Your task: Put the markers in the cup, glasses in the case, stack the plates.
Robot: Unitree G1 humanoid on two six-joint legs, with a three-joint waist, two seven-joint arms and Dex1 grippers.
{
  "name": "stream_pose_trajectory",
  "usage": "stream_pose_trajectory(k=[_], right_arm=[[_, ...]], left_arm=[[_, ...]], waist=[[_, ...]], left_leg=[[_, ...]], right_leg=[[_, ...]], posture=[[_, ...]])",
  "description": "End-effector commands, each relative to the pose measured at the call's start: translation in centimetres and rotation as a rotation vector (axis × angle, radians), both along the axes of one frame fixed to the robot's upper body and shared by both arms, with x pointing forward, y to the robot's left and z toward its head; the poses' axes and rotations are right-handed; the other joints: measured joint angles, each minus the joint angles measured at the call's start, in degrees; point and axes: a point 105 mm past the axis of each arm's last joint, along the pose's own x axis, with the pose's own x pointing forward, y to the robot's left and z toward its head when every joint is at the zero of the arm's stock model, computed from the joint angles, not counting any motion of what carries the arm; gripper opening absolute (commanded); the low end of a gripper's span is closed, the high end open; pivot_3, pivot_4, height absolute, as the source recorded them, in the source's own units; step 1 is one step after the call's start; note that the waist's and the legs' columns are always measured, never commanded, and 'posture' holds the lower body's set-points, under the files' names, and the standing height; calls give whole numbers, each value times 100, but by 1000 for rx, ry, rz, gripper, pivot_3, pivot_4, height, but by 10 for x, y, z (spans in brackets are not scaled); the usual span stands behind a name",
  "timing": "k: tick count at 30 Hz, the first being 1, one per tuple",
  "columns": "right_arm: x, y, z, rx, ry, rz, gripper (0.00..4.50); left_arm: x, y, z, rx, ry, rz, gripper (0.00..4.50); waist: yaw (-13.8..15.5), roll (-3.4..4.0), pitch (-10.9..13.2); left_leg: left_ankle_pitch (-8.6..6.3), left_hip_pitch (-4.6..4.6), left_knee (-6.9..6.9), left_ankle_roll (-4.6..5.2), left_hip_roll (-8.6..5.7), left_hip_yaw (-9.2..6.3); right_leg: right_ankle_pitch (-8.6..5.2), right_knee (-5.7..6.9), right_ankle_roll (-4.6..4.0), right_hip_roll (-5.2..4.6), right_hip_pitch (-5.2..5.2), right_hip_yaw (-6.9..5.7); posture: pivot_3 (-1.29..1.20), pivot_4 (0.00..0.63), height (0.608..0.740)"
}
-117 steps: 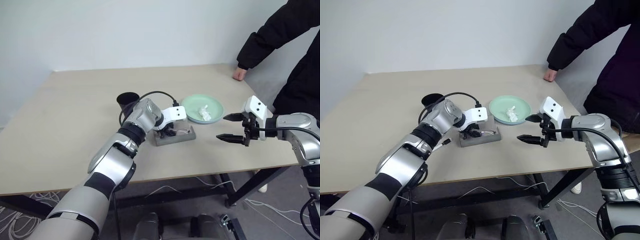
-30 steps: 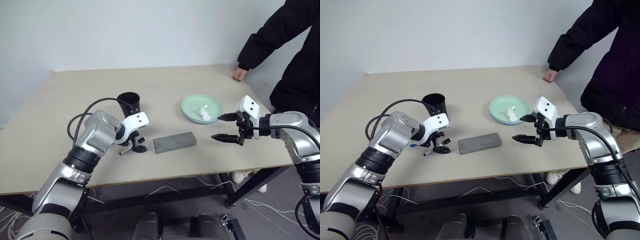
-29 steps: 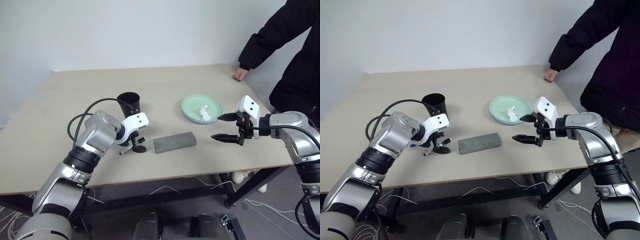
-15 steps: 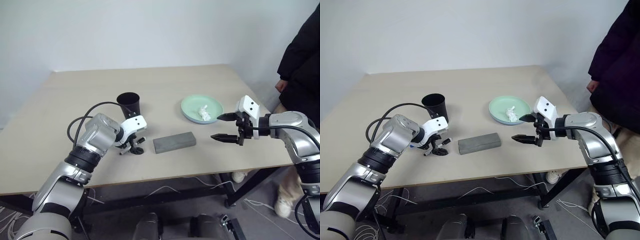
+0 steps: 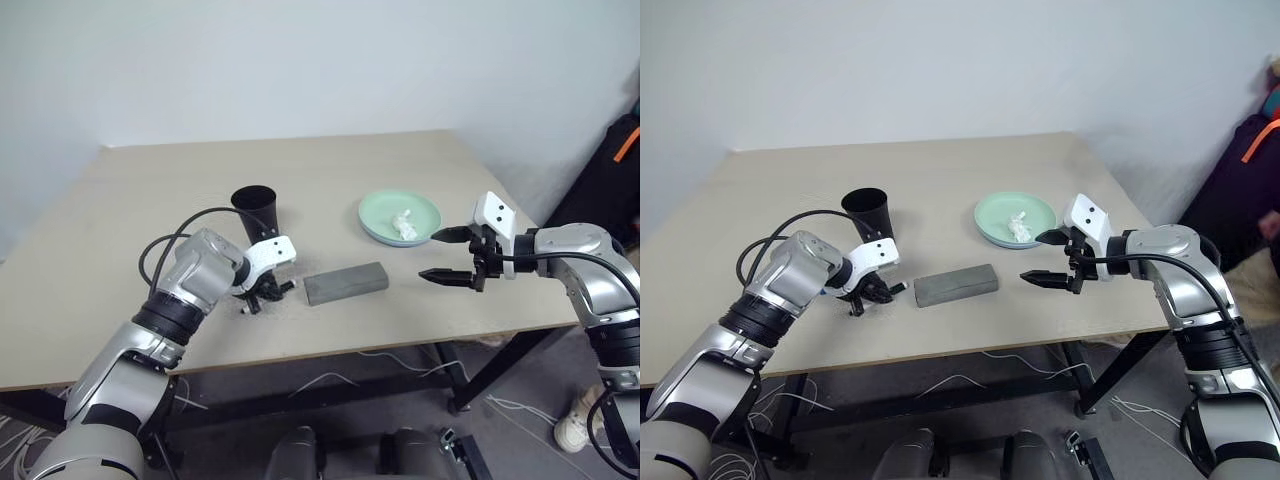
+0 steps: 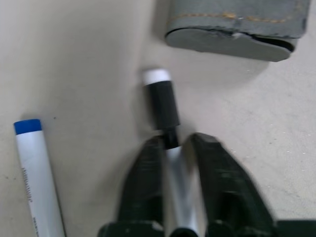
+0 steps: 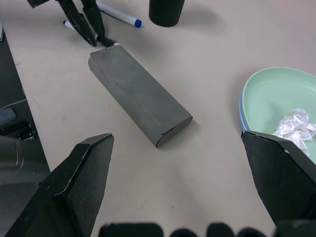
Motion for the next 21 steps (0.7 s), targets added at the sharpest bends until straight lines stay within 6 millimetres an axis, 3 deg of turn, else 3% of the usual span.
stream_pose_trajectory(k=[1,8,16,18,21], right_arm=[[4,2,19,4,-72,14,4500],[4,1,20,4,-74,10,4500],[3,0,20,3,-73,5,4500],[3,0,20,4,-73,5,4500],[3,2,19,5,-71,7,4500]], left_arm=[[8,19,1,76,-60,34,22],[30,10,30,2,-211,-6,22],[38,-50,137,-538,-326,-81,22],[43,-54,156,-613,-366,-64,22],[69,-47,182,-715,-517,74,22]], waist=[[0,0,0],[1,1,1],[33,-9,6],[7,-7,5],[-5,-10,5]], left_leg=[[0,0,-2,0,1,0],[0,-2,-24,0,4,2],[0,-19,-19,0,2,13],[1,-12,-14,0,-1,12],[1,1,10,0,-6,9]], right_leg=[[0,-4,0,0,-1,-2],[1,-29,-2,0,-12,-8],[8,-35,-11,-8,-35,-5],[8,-35,-10,-8,-24,-1],[20,-20,-5,-4,-8,2]], posture=[[0,0,740],[0,0,740],[0,0,740],[0,0,740],[0,0,740]])
